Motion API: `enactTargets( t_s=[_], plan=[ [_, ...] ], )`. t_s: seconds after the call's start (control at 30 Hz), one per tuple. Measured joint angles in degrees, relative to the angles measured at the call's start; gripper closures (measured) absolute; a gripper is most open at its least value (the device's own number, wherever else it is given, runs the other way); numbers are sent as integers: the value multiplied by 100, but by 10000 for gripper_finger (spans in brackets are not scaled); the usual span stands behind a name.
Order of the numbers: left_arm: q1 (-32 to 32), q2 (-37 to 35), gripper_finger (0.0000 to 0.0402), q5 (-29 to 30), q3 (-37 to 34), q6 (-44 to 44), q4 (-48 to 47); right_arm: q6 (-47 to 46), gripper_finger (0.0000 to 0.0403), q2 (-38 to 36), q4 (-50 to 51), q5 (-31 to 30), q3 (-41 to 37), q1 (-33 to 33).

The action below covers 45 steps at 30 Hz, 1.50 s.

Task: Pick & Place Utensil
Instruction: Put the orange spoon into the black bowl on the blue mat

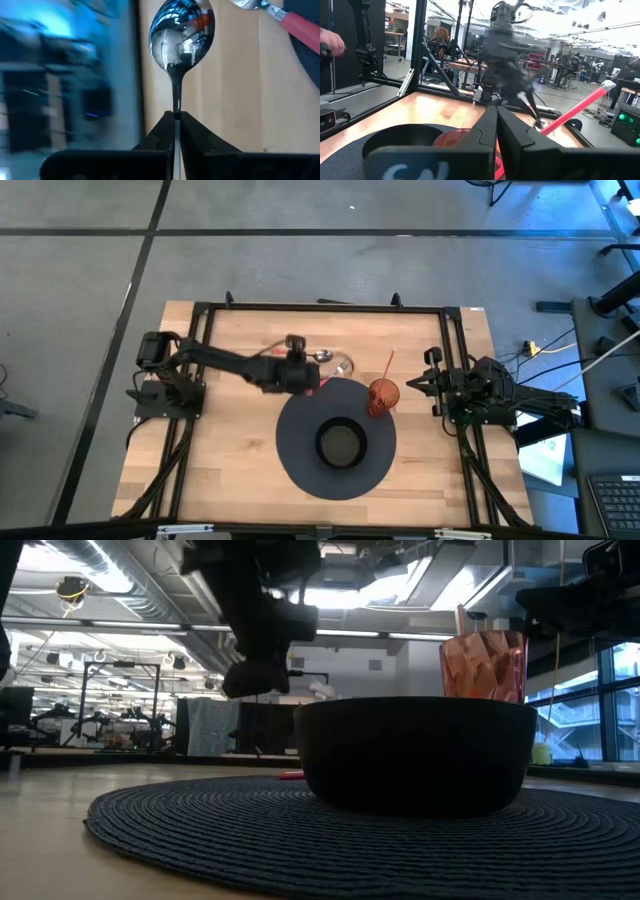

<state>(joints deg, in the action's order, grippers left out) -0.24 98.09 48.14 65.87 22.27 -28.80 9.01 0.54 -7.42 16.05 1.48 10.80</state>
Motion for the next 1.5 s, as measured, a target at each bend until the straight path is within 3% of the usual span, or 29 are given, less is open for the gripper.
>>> enactTargets(
  t_s=[0.17, 0.43, 0.8, 1.0, 1.5],
  plan=[
    [-755, 22, 398, 1253, 0, 913, 76, -83, 389, 0, 0, 0, 0, 1],
    [-1803, 22, 398, 2087, -188, 2136, 562, -98, 389, 0, 0, 2, 0, -1],
    [-2673, 407, 398, 2447, -649, 4220, 2025, -109, 389, 0, -21, -2, 0, 0],
    [-2873, 962, 398, 2128, -645, 5104, 2829, -124, 389, 0, -42, 0, 0, -1],
    [-2894, 1276, 385, 2060, -464, 5616, 3198, -105, 389, -1, -42, 0, 0, 1]
  ],
)
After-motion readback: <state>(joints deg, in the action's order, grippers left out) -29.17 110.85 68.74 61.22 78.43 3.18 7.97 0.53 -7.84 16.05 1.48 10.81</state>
